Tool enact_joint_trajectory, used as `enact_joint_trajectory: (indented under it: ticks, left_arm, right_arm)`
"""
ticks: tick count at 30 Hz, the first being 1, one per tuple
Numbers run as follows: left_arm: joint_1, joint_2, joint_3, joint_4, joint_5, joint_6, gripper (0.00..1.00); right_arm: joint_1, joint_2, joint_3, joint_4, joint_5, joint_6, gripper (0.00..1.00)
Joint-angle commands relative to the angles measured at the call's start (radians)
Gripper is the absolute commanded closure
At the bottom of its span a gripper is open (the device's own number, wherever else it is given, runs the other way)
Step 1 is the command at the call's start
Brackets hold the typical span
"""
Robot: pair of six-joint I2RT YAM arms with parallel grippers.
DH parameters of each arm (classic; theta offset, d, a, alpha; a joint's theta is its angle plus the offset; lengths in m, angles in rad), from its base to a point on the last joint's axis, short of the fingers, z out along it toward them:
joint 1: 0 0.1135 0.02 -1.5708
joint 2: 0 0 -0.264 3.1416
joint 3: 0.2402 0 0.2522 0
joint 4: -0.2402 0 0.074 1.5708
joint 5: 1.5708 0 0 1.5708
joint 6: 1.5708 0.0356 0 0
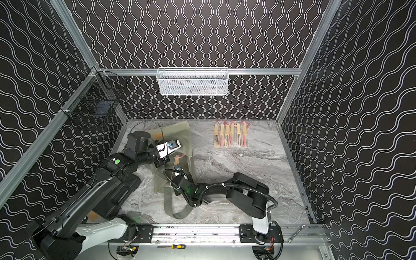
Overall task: Take out the folding fans from the tote bags
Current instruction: Pick up the folding fan from the canvas bag.
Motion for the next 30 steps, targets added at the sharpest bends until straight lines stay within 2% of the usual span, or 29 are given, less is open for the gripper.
enact_joint_trajectory:
  ticks: [1, 11, 18, 30]
  left_arm:
    - [0.0, 0.002, 0.011, 0.04, 0.007, -0.021, 1.0]
    - [-0.002, 0.007, 0.011, 0.04, 0.01, -0.022, 1.0]
    - [-0.001, 0.01, 0.014, 0.037, 0.013, -0.025, 1.0]
    - [-0.001, 0.015, 0.016, 0.035, 0.013, -0.028, 1.0]
  right_arm:
    - [-0.032, 0.028, 0.031, 0.055, -0.04, 0.074, 0.5]
    - [-0.164, 0.089, 0.073, 0.1, -0.262, 0.303, 0.46]
    - [-0.19, 0.157, 0.148, 0.032, -0.311, 0.359, 0.45]
    - [-0.194, 0.229, 0.241, -0.038, -0.409, 0.369, 0.47]
